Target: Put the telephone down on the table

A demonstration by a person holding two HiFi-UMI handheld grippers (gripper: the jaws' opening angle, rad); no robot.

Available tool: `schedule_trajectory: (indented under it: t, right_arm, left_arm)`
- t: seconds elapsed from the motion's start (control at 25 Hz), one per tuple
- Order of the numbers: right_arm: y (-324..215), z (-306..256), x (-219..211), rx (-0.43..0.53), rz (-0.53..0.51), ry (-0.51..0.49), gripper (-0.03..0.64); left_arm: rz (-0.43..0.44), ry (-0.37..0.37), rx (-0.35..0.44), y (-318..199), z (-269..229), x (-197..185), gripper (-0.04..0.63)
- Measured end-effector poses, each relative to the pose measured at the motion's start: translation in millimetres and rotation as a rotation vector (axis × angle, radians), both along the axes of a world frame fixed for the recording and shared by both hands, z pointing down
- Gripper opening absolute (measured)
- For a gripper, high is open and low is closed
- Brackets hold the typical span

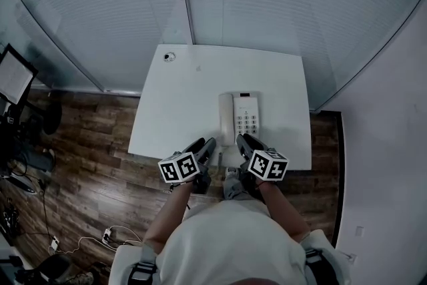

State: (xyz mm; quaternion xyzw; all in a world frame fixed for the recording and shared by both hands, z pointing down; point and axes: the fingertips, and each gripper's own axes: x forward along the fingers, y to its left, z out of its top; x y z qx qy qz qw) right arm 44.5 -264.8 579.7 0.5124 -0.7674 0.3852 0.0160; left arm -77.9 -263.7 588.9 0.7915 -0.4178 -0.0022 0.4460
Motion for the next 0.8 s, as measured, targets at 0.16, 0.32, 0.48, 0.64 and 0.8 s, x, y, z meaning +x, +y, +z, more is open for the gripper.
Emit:
schedule_trajectory:
  t: [0.16, 0.32, 0.48, 0.64, 0.8]
  right_arm:
    - [20, -7, -14, 0.024, -0.021, 0.009, 0.089]
    - [40, -12, -25, 0.036, -0.042, 0.010, 0.077]
    - [62, -16, -32, 0.044, -0.055, 0.010, 0.068]
    - [78, -20, -38, 0.050, -0.071, 0.011, 0.064]
    - [95, -22, -44, 0.058, -0.088, 0.009, 0.060]
  left_arm:
    - [-0.014, 0.001, 0.010, 19, -5, -9, 0.169]
    - [-0.037, -0.025, 0.012, 37, -4, -19, 0.106]
    - [-0.059, -0.045, 0.014, 58, -4, -28, 0.069]
    - [-0.073, -0.058, 0.018, 74, -7, -35, 0.043]
    - [-0.075, -0.063, 0.022, 89, -7, -40, 0.026]
